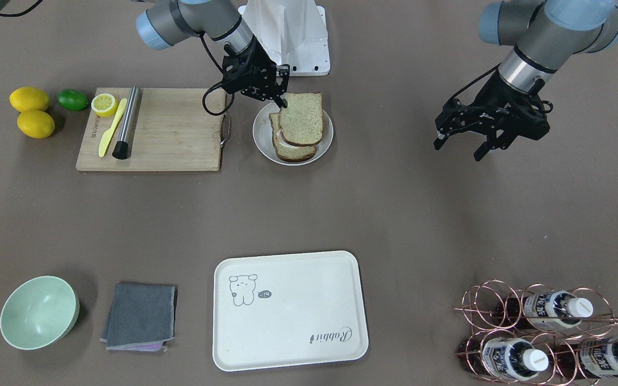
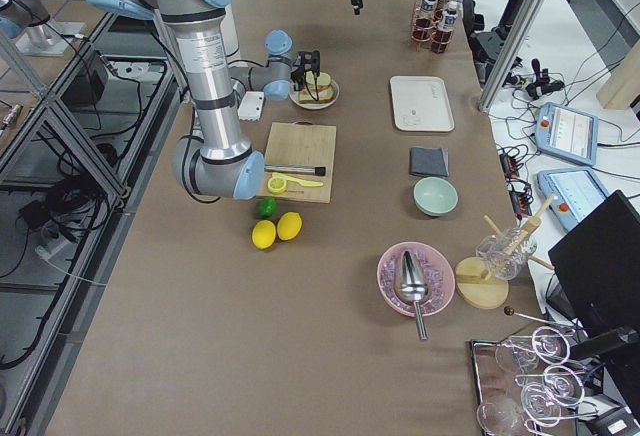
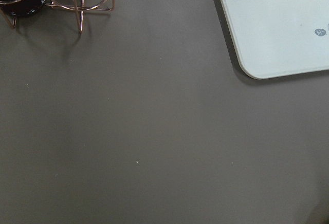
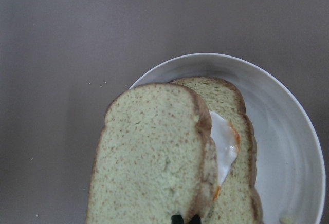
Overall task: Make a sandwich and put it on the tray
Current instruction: 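Lower the bread slice onto the fried egg and open the right gripper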
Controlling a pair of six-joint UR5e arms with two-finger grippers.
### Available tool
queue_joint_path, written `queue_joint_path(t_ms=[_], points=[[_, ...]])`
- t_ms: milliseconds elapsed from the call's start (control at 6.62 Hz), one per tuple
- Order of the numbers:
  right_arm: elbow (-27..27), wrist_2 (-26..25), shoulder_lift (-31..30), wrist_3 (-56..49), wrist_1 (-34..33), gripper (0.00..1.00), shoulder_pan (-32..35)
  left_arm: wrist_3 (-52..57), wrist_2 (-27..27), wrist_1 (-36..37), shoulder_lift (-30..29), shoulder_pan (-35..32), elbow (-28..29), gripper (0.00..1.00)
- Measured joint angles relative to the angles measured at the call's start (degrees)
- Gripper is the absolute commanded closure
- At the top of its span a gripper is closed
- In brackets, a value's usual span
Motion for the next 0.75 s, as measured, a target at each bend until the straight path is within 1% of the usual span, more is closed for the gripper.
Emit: queue_joint_path(t_ms=[453,755], points=[[-0.03,-1.11,0.04,0.09,-0.02,1.0,-0.71,0.01,-0.24,0.08,-0.12,0.0,-0.18,0.02],[0.13,-0.92,-0.32,-0.39,-0.02,1.0,0.25,-0.01,-0.27,0.09,-0.25,0.0,-0.14,0.02]])
